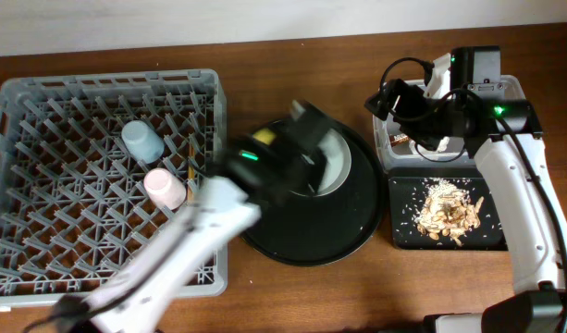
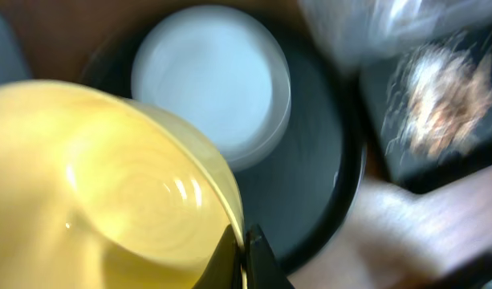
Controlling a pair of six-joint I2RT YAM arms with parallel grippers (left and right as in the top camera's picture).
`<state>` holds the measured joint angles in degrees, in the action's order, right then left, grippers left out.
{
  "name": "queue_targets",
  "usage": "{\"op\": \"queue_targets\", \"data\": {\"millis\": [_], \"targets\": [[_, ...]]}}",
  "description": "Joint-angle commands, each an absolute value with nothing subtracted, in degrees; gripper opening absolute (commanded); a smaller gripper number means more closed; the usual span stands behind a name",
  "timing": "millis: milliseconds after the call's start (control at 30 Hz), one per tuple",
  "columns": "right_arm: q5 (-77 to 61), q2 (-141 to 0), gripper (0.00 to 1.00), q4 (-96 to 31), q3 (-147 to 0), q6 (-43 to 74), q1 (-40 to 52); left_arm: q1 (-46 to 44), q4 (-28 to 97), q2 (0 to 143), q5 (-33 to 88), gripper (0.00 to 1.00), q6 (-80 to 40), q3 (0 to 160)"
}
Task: Sort waste into correct bins and load items into the dishwasher rack
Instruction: 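Carry the yellow bowl with the left gripper into the dish rack, then move the left gripper back toward the white plate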
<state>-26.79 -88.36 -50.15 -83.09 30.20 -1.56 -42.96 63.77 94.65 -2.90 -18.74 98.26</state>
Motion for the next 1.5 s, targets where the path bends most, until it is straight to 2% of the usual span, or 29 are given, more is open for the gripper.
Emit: {"op": "queue_targets", "data": {"millis": [0, 133, 267, 433, 500, 767, 1000, 1133, 1167, 1233, 1300, 1367, 1400, 1467], "targets": [[-26.06, -88.47, 0.99, -50.17, -83.55, 30.50, -1.52, -30.74, 64.10, 92.71, 12.64, 0.00, -10.31, 104.66], [-26.06, -88.47, 0.99, -50.17, -83.55, 30.52, -1.52, -16.27, 59.61, 93.34, 34.30, 0.00, -6.94, 105.06], [-26.04, -88.47, 0.99, -50.17, -83.55, 30.52, -1.52, -1.80, 53.45, 98.87, 64.36, 0.01, -5.91, 105.06], [-26.06, -88.47, 0.99, -50.17, -83.55, 30.50, -1.52, 4.95, 46.87, 109.60, 85.21, 0.01, -6.39, 105.06], [-26.06, -88.47, 0.99, -50.17, -83.55, 30.50, -1.52, 6.46, 46.63, 114.96, 89.82, 0.00, -6.35, 105.06], [-26.06, -88.47, 0.99, -50.17, -83.55, 30.50, -1.52, 11.75, 46.92, 127.70, 90.08, 0.00, -6.35, 105.06], [-26.04, -88.47, 0.99, -50.17, -83.55, 30.52, -1.52, 14.04, 48.47, 129.56, 78.41, 0.01, -6.35, 105.06], [-26.04, -88.47, 0.99, -50.17, -83.55, 30.50, -1.52, 15.97, 48.03, 129.56, 77.71, 0.02, -6.37, 105.06], [-26.04, -88.47, 0.99, -50.17, -83.55, 30.50, -1.52, 16.86, 48.36, 129.54, 77.03, 0.06, -6.39, 105.06], [-26.04, -88.47, 0.99, -50.17, -83.55, 30.52, -1.52, 19.03, 49.41, 129.54, 75.70, 0.23, -6.42, 105.06], [-26.06, -88.47, 0.99, -50.17, -83.55, 30.50, -1.52, 21.26, 50.96, 129.54, 73.12, 0.33, -6.39, 105.06], [-26.06, -88.47, 0.99, -50.17, -83.55, 30.50, -1.52, 22.98, 52.31, 129.54, 71.22, 0.63, -6.39, 105.06], [-26.06, -88.47, 0.99, -50.17, -83.55, 30.50, -1.52, 23.75, 52.88, 129.54, 70.70, 0.75, -6.39, 105.06], [-26.04, -88.47, 0.99, -50.17, -83.55, 30.50, -1.52, 25.56, 53.82, 129.27, 70.67, 0.80, -6.39, 105.25]]}}
